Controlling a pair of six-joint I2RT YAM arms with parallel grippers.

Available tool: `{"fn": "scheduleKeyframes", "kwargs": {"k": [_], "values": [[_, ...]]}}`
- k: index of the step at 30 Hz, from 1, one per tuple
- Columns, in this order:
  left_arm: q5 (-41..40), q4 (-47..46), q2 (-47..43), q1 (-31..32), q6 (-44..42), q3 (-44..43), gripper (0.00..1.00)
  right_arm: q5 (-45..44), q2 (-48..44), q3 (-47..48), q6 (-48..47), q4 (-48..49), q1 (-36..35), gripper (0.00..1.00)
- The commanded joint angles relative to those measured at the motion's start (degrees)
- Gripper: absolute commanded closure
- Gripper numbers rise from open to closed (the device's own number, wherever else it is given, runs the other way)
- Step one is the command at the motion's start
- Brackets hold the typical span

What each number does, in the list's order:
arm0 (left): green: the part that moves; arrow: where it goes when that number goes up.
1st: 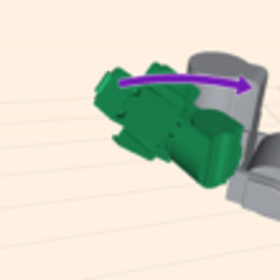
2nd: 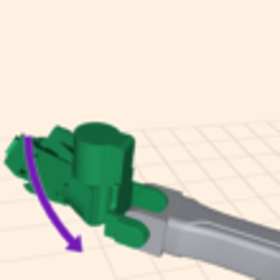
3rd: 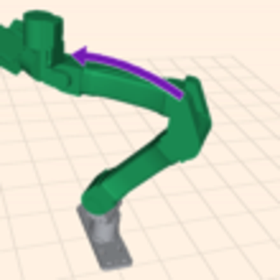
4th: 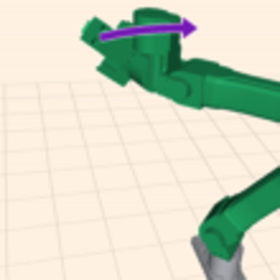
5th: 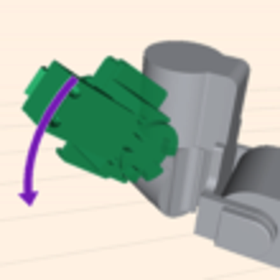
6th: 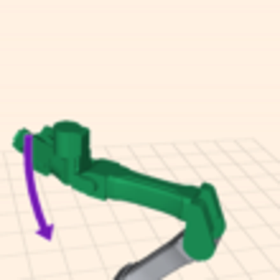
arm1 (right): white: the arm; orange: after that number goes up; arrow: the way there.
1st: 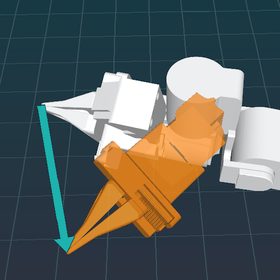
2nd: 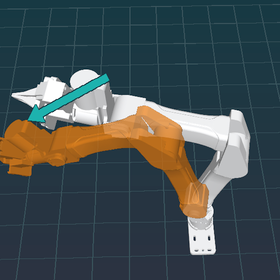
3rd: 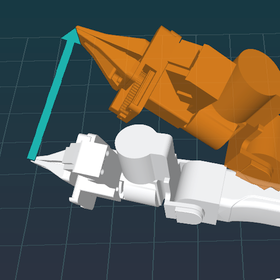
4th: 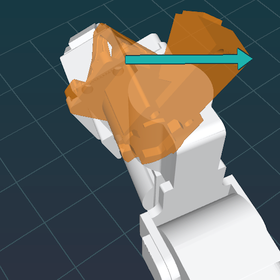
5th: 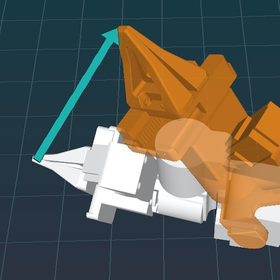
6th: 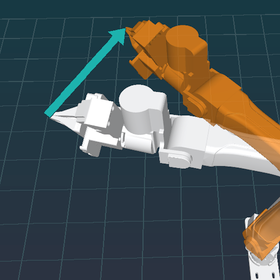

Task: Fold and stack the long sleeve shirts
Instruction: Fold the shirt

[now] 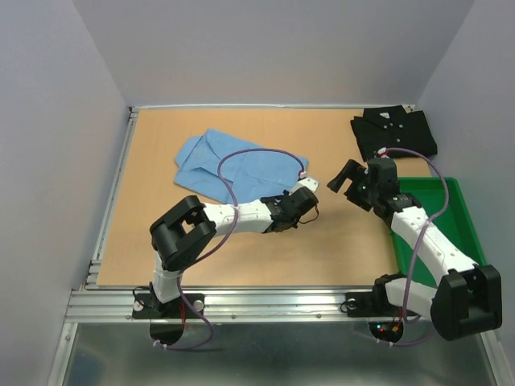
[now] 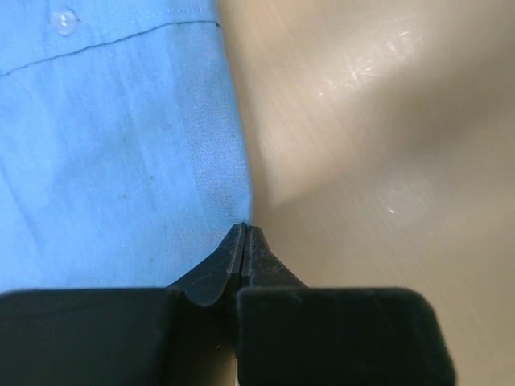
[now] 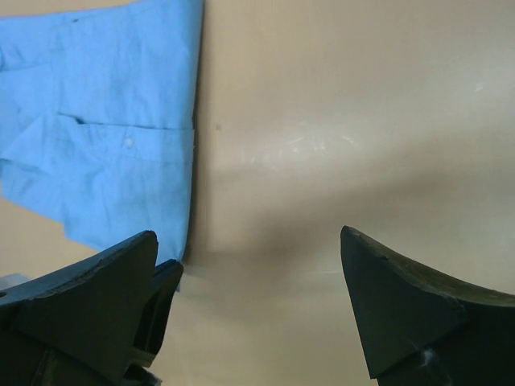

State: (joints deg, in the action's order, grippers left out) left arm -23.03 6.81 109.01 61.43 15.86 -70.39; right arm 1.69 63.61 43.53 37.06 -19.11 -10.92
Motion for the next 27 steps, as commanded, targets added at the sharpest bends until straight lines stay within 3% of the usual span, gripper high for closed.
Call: {"fn": "scheduleKeyframes", "kwargs": {"k": [1, 8, 12, 17, 21, 26, 27], "values": [[2.81, -1.18, -7.84, 0.71, 1.63, 0.61, 1.0, 14.29, 3.17, -5.28, 9.69, 13.73, 0.28, 0.0], [5.97, -0.48, -8.64, 0.27, 2.69, -0.1, 1.0, 22.64, 12.12, -10.74, 18.65, 33.5, 0.28, 0.0], [8.26, -0.31, -7.94, 0.27, 4.27, -0.8, 1.0, 27.31, 20.39, -15.04, 26.99, 50.36, 0.02, 0.0], [9.66, -0.13, -6.97, 0.27, 6.02, -2.03, 1.0, 26.43, 29.45, -12.69, 27.28, 53.65, -2.61, 0.0], [11.86, -0.04, -6.01, 0.27, 7.34, -3.17, 1.0, 26.43, 35.6, -10.49, 28.51, 56.81, -3.58, 0.06], [11.16, -0.92, -4.69, 0.27, 9.89, -3.44, 1.0, 26.26, 41.05, -6.45, 28.51, 57.26, -6.04, 0.19], [12.12, -0.92, -4.42, 0.27, 10.24, -3.87, 1.0, 26.08, 41.41, -6.09, 28.25, 57.35, -6.13, 0.26]]}}
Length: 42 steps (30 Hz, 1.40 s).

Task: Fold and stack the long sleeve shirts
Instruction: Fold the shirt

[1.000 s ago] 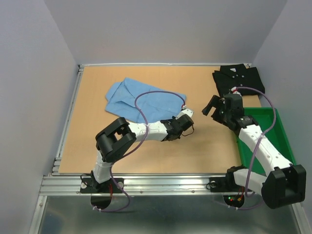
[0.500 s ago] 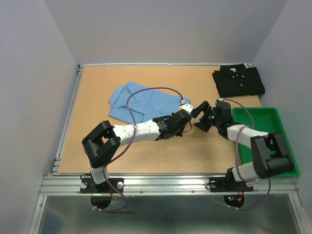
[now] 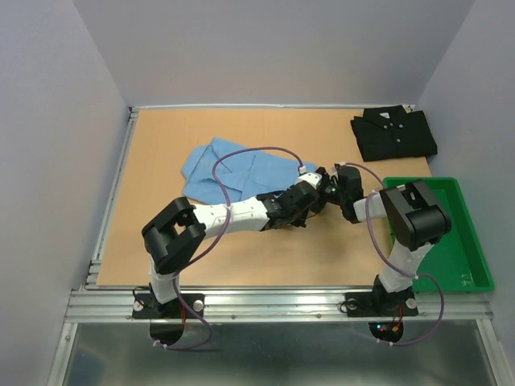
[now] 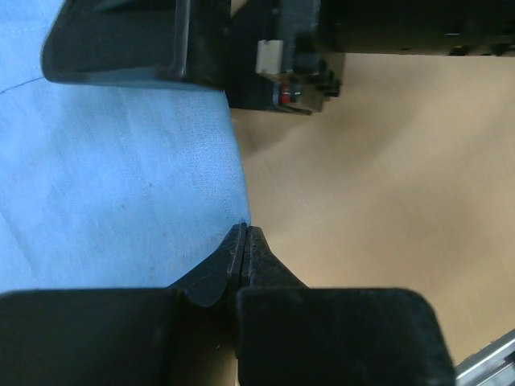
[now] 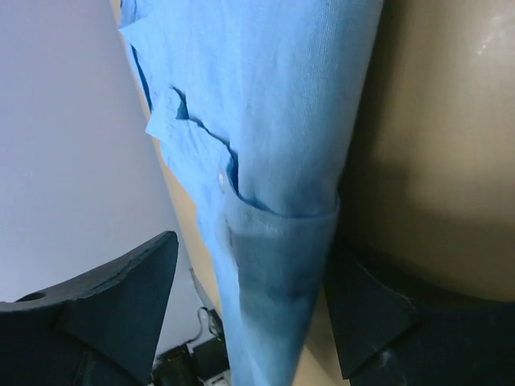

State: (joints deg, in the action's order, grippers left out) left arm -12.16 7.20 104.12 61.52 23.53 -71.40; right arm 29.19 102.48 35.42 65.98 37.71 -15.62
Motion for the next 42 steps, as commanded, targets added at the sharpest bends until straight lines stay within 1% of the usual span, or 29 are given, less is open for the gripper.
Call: {"fn": "scheduleKeyframes", "kwargs": {"k": [1, 2, 3, 4, 5, 6, 7, 8, 9, 10, 11, 14, 15, 17, 18, 19, 20, 21, 22, 23, 24, 25, 27, 29, 31, 33, 34, 37, 42], "values": [[2.05, -1.4, 0.65, 0.27, 3.27, -3.05, 0.99, -1.85, 2.99, 2.2, -0.85, 0.61, -1.52, 0.3], [2.75, -1.49, 1.0, 0.36, 3.54, -3.13, 0.96, -2.12, 3.25, 2.46, -1.28, 0.69, -1.43, 0.34], [3.72, -1.49, 1.0, 0.36, 4.06, -3.14, 0.94, -2.47, 3.69, 3.07, -2.42, 0.61, -1.43, 0.44], [4.07, -1.58, 0.83, 0.36, 5.29, -2.79, 0.92, -2.82, 3.78, 3.34, -2.87, 0.61, -1.43, 0.5], [4.51, -1.75, 0.13, 0.53, 5.65, -2.44, 0.83, -2.91, 3.87, 3.51, -3.39, 0.61, -1.43, 0.57], [4.34, -2.19, -0.49, 0.53, 6.17, -1.39, 0.77, -3.35, 4.13, 3.78, -4.27, 0.52, -1.43, 0.74], [3.91, -2.45, -1.01, 0.45, 6.35, -0.86, 0.7, -3.35, 4.14, 3.78, -4.71, 0.52, -1.43, 0.83], [3.73, -2.63, -2.32, 0.45, 6.27, 0.02, 0.59, -3.35, 4.4, 3.78, -5.15, 0.43, -1.43, 0.9], [3.12, -2.72, -3.12, 0.36, 6.35, 0.46, 0.54, -3.18, 4.57, 3.78, -6.37, 0.34, -1.35, 1.0], [3.11, -2.72, -4.52, 0.27, 6.35, 0.82, 0.43, -2.83, 4.66, 3.69, -6.99, 0.26, -1.17, 1.0], [2.94, -2.72, -5.23, -0.16, 6.53, 1.25, 0.4, -2.21, 4.66, 3.52, -7.78, 0.17, -1.08, 0.99], [2.93, -2.81, -8.65, -1.92, 7.05, 3.8, 0.29, 1.82, 3.96, 2.73, -10.95, -0.97, -0.03, 0.99], [3.11, -2.98, -9.8, -2.71, 7.14, 4.42, 0.28, 3.31, 3.52, 2.81, -12.09, -2.19, 0.23, 0.99], [3.55, -3.16, -13.65, -4.38, 7.32, 6.0, 0.26, 7.71, 2.12, 4.21, -18.14, -6.58, 0.85, 1.0], [3.72, -3.33, -16.81, -6.65, 7.49, 7.92, 0.26, 9.38, 0.81, 5.61, -25.12, -15.21, 1.2, 0.99], [4.07, -3.33, -18.49, -7.98, 7.58, 8.98, 0.25, 9.31, 0.1, 8.32, -29.37, -20.43, 1.29, 1.0], [4.86, -3.33, -20.08, -11.04, 7.32, 11.17, 0.25, 9.39, -0.52, 9.74, -36.46, -29.88, 1.55, 0.99], [5.04, -3.16, -21.66, -11.07, 7.32, 12.23, 0.25, 9.57, -1.05, 10.71, -36.53, -33.72, 1.9, 0.99], [5.31, -2.9, -23.24, -14.03, 7.15, 13.38, 0.25, 11.22, -1.57, 11.42, -41.67, -36.72, 2.51, 0.99], [5.66, -2.81, -26.3, -15.53, 6.97, 14.43, 0.25, 12.28, -2.1, 12.3, -43.98, -40.05, 3.91, 0.99], [6.53, -2.37, -27.55, -17.12, 6.71, 16.62, 0.25, 13.34, -2.19, 14.57, -46.35, -46.26, 4.71, 1.0], [7.06, -2.02, -28.87, -20.26, 6.01, 17.77, 0.25, 13.61, -2.02, 16.5, -51.77, -49.81, 5.15, 0.99], [8.64, -0.53, -31.77, -23.09, 4.95, 20.84, 0.26, 12.04, -0.71, 22.72, -59.08, -59.28, 5.25, 1.0], [8.82, 0.96, -34.4, -26.6, 4.25, 23.04, 0.27, 9.24, 0.35, 26.35, -61.66, -62.75, 5.16, 0.99], [9.17, 1.85, -37.73, -28.81, 4.24, 27.26, 0.29, 4.68, 3.16, 33.46, -65.42, -68.37, 5.16, 0.99], [9.79, 1.59, -40.03, -32.94, 5.12, 30.07, 0.31, 0.54, 4.92, 38.65, -68.95, -72.32, 5.16, 0.99], [10.83, 1.24, -40.91, -34.6, 5.38, 32.61, 0.32, -2.53, 6.49, 43.02, -71.14, -75.3, 5.24, 0.99], [11.81, 0.36, -41.98, -39.61, 6.44, 35.79, 0.34, -6.15, 8.08, 47.97, -74.13, -77.87, 5.16, 0.99], [15.85, -1.58, -40.84, -43.85, 8.02, 38.35, 0.36, -7.92, 8.62, 53.78, -76.43, -78.41, 5.07, 0.99]]}}
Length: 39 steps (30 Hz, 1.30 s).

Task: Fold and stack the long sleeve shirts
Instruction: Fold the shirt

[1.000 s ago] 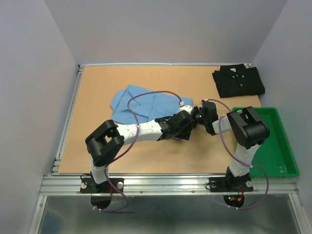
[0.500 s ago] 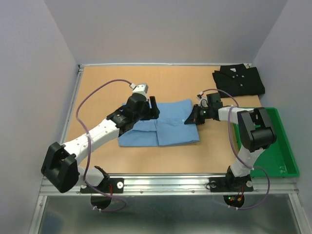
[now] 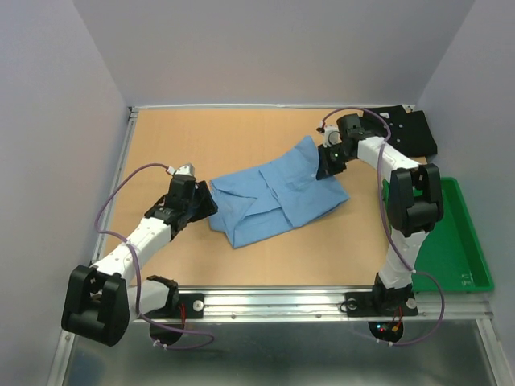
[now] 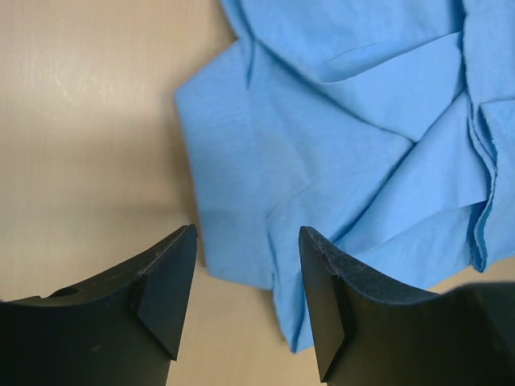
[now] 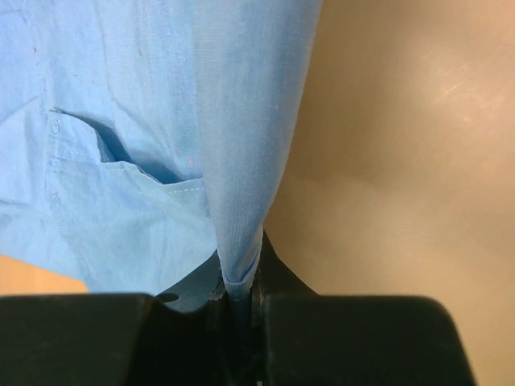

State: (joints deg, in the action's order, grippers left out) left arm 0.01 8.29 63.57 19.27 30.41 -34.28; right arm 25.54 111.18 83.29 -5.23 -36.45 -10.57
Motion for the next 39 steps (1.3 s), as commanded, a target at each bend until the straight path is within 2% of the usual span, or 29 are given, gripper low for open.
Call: {"fn": "scheduleKeyframes", "kwargs": {"k": [1, 7, 14, 19, 28, 34, 39], "values": [[3.85, -2.76, -0.2, -2.64, 1.92, 2.02, 0.36, -4.88, 0.01, 6.18, -5.31, -4.25, 0.11, 0.99], [6.31, -6.35, 2.69, -4.59, 5.7, 5.01, 0.4, -5.41, 0.62, 7.24, -6.45, -4.42, -0.68, 0.99], [11.41, -16.1, 8.93, -4.68, 9.04, 5.02, 0.44, -6.03, 0.8, 7.77, -7.33, -4.77, -1.91, 1.0], [10.01, -17.34, 11.74, -4.68, 10.62, 4.92, 0.49, -6.2, 0.62, 7.33, -7.77, -4.77, -2.61, 0.99], [7.55, -16.64, 10.7, -7.05, 12.04, 6.42, 0.49, -7.87, -0.69, 5.49, -8.56, -4.77, -2.88, 1.0], [9.04, -16.91, 12.19, -7.75, 11.42, 5.89, 0.5, -8.31, -0.78, 5.39, -8.83, -4.77, -2.88, 0.99], [9.83, -17.52, 12.54, -7.84, 11.16, 6.07, 0.55, -8.49, -0.79, 6.18, -8.83, -4.77, -2.88, 0.99]]}}
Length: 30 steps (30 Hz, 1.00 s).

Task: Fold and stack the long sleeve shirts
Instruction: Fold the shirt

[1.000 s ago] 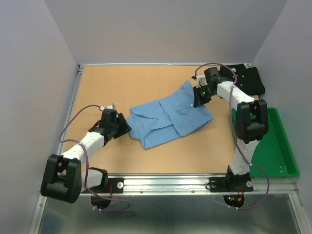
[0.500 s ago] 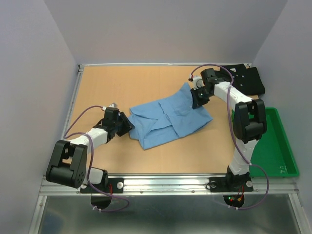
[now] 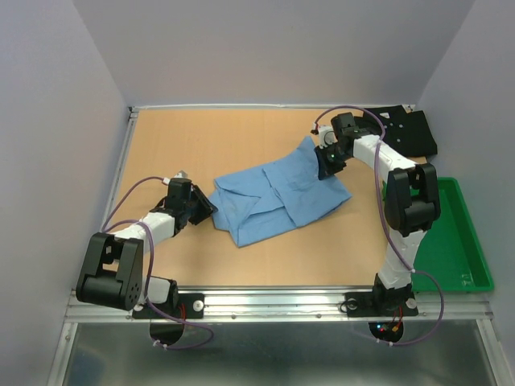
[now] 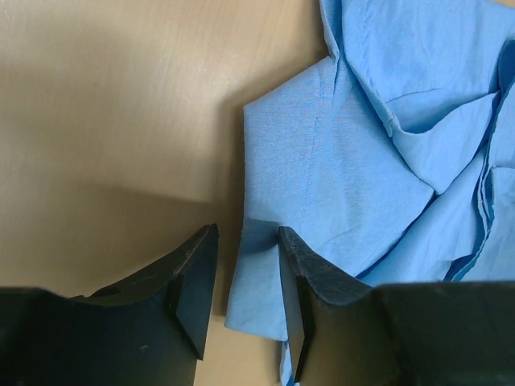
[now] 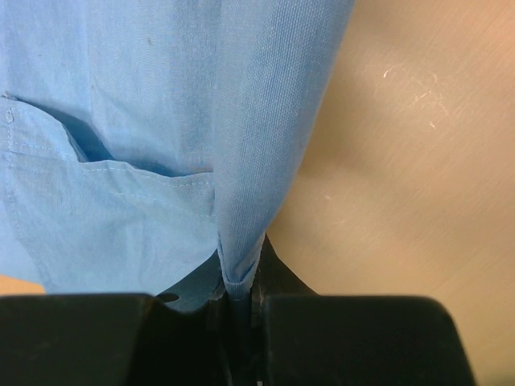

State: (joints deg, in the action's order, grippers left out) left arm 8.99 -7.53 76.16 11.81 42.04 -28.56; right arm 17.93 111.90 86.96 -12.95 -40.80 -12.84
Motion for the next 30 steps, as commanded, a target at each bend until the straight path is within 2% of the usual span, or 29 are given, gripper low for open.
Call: {"fn": "scheduleKeyframes", "kwargs": {"k": [1, 11, 14, 15, 20, 23, 29, 30], "values": [[1.2, -1.96, 0.13, -0.39, -0.56, 0.34, 0.56, -0.88, -1.51, 2.6, -1.2, -0.42, -0.61, 0.99], [4.19, -4.51, 2.15, -0.39, -0.03, 1.13, 0.8, -1.58, -1.68, 2.51, -1.11, -0.42, -0.69, 0.99], [4.36, -4.51, 2.06, -0.39, -0.03, 1.13, 0.9, -5.08, -1.86, 3.65, -0.76, -0.42, -0.78, 1.0], [4.63, -4.69, 2.15, -0.39, 0.06, 1.31, 0.97, -6.15, -1.94, 4.01, -0.67, -0.42, -0.87, 0.99], [6.3, -5.48, 3.64, -0.39, 0.15, 0.52, 1.0, -14.4, -2.38, 6.55, -0.5, -0.69, -3.15, 1.0], [8.23, -6.71, 5.13, -0.39, 0.67, -0.09, 1.0, -24.22, -2.82, 7.52, -1.02, -0.86, -5.95, 0.99], [11.13, -9.25, 6.63, -0.3, 1.99, -0.45, 1.0, -38.3, -4.05, 8.84, 0.29, -0.86, -12.36, 1.0], [11.48, -9.87, 6.72, -0.3, 2.34, -0.27, 1.0, -43.54, -4.32, 8.93, 0.38, -0.86, -13.51, 0.99]]}}
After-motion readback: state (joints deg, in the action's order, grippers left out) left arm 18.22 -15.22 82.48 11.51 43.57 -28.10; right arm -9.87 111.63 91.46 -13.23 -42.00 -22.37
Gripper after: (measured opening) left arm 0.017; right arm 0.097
